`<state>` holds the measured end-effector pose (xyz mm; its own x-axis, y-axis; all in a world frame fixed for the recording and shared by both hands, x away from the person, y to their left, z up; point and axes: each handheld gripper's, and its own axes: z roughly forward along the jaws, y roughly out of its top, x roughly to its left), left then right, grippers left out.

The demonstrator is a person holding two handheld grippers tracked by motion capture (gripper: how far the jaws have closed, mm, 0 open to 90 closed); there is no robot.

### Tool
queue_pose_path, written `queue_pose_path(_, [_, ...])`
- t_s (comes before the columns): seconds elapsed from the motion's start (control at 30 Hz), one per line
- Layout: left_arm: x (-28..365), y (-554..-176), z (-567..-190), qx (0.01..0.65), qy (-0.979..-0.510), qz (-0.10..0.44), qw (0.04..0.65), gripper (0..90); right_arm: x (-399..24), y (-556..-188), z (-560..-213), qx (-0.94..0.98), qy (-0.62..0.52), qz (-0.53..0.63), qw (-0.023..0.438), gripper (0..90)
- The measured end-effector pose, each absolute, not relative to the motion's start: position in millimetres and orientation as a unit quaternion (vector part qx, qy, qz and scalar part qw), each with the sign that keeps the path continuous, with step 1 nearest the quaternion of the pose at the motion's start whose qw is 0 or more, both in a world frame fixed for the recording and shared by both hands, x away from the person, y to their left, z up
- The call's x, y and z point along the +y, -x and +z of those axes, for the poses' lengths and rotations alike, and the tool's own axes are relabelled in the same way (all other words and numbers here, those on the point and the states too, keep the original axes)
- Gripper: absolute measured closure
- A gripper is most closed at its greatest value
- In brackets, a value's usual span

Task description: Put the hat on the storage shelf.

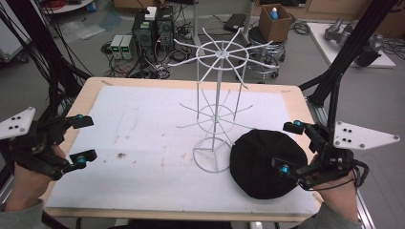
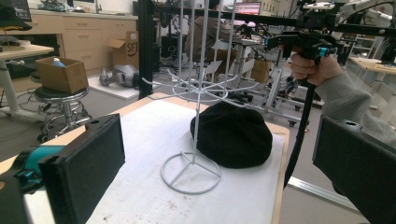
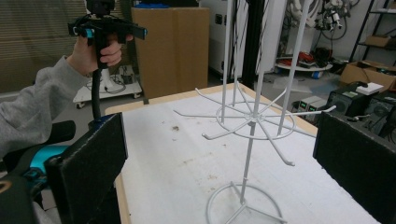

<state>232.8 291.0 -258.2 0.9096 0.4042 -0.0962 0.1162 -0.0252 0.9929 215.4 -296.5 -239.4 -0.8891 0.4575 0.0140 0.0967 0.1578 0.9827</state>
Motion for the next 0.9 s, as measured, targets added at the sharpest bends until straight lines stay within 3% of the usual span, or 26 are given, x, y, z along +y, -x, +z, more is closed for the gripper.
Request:
queue_pose_path(0.6, [289.7,-236.9,-262.6,0.193,-0.711,0.101,0.669,2.6,-291.9,-228.3,-245.6,0.747,-0.183,0.623,0.146,1.9])
queue_pose_path(0.9, [284.9,-235.5,-262.0,0.187,-0.713,0.092,0.670,2.6,-294.4,-252.9,-270.5,0.772,-0.179,0.596,0.128,1.9])
